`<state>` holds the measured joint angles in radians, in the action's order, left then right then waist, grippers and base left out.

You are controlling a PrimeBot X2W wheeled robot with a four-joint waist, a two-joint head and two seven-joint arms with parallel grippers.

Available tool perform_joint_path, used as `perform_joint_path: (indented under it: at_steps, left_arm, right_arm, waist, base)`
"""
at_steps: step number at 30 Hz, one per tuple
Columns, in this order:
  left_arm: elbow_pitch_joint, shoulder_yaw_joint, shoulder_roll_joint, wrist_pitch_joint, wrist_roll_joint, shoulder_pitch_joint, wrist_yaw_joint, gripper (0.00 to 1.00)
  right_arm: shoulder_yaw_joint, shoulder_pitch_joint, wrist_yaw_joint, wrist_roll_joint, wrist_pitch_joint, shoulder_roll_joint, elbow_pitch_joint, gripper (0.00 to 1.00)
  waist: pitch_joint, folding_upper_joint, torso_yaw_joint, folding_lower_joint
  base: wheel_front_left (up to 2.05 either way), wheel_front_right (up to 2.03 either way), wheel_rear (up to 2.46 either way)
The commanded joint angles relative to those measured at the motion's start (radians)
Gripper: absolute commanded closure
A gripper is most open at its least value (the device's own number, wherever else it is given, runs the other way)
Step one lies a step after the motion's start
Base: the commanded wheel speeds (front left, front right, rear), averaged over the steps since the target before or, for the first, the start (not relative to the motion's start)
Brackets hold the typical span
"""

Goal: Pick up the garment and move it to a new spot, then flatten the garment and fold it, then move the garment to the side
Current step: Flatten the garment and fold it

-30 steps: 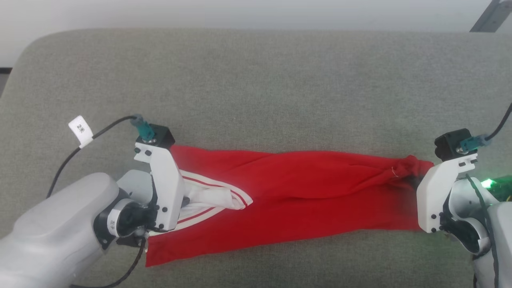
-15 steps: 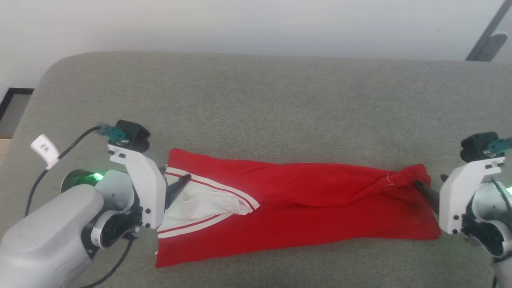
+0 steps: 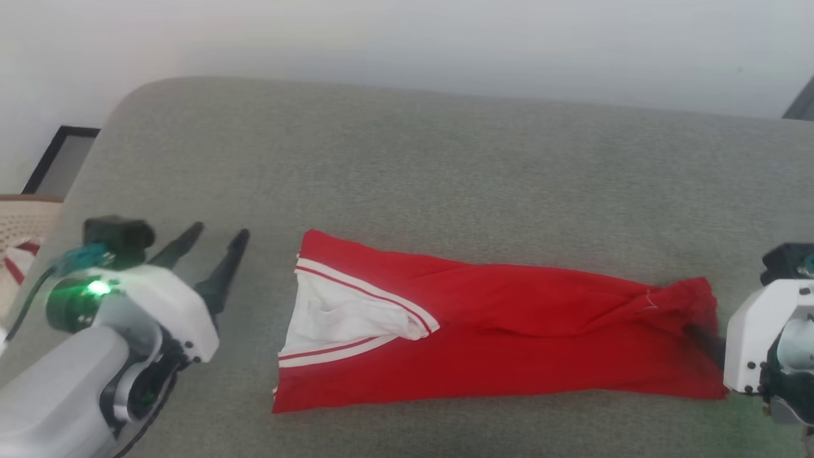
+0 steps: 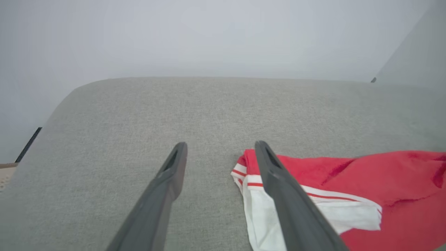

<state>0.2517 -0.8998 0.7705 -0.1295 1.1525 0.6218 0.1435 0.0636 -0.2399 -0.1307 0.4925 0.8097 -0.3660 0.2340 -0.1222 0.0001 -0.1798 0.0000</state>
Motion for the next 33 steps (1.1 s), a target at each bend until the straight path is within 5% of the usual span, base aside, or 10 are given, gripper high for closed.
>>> perform_joint_path:
  at_steps: [1,11,12,13,14,23,33]
  left_arm:
    - [0.015,0.015,-0.003,-0.044,-0.009,-0.030,0.001,0.00]
    - [0.069,0.224,-0.064,-0.136,-0.087,-0.156,-0.039,0.00]
    - [0.071,0.263,-0.080,-0.135,-0.102,-0.180,-0.047,0.00]
    - [0.071,0.301,-0.099,-0.135,-0.123,-0.202,-0.059,0.00]
    - [0.070,0.339,-0.115,-0.135,-0.155,-0.222,-0.070,0.00]
    - [0.092,0.602,-0.250,-0.136,-0.324,-0.352,-0.177,0.00]
    - [0.110,0.729,-0.339,-0.136,-0.436,-0.391,-0.243,0.00]
  right_arm:
    - [0.005,0.008,0.000,0.003,0.005,0.005,0.015,0.00]
    - [0.009,-0.025,0.000,0.021,0.002,0.025,0.153,0.02]
    - [0.011,-0.029,0.000,0.026,0.000,0.030,0.168,0.59]
    - [0.004,-0.033,0.000,0.032,0.002,0.036,0.180,0.91]
    - [-0.003,-0.037,0.000,0.043,0.003,0.043,0.189,1.00]
    - [0.022,-0.082,0.000,0.113,-0.026,0.035,0.196,1.00]
    - [0.151,-0.075,0.001,0.091,-0.064,-0.054,0.175,1.00]
  waist:
    - [-0.005,-0.0001,-0.014,0.0000]
    - [-0.025,-0.0001,-0.070,0.0000]
    - [-0.027,-0.0001,-0.075,0.0000]
    - [-0.030,-0.0001,-0.080,0.0000]
    - [-0.032,-0.0001,-0.085,0.0000]
    - [-0.046,-0.0001,-0.098,0.0000]
    - [-0.061,-0.0001,-0.064,0.0000]
  base:
    - [0.00,0.00,0.00]
    - [0.00,0.00,0.00]
    - [0.00,0.00,0.00]
    - [0.00,0.00,0.00]
    - [0.00,0.00,0.00]
    - [0.00,0.00,0.00]
    - [0.00,0.00,0.00]
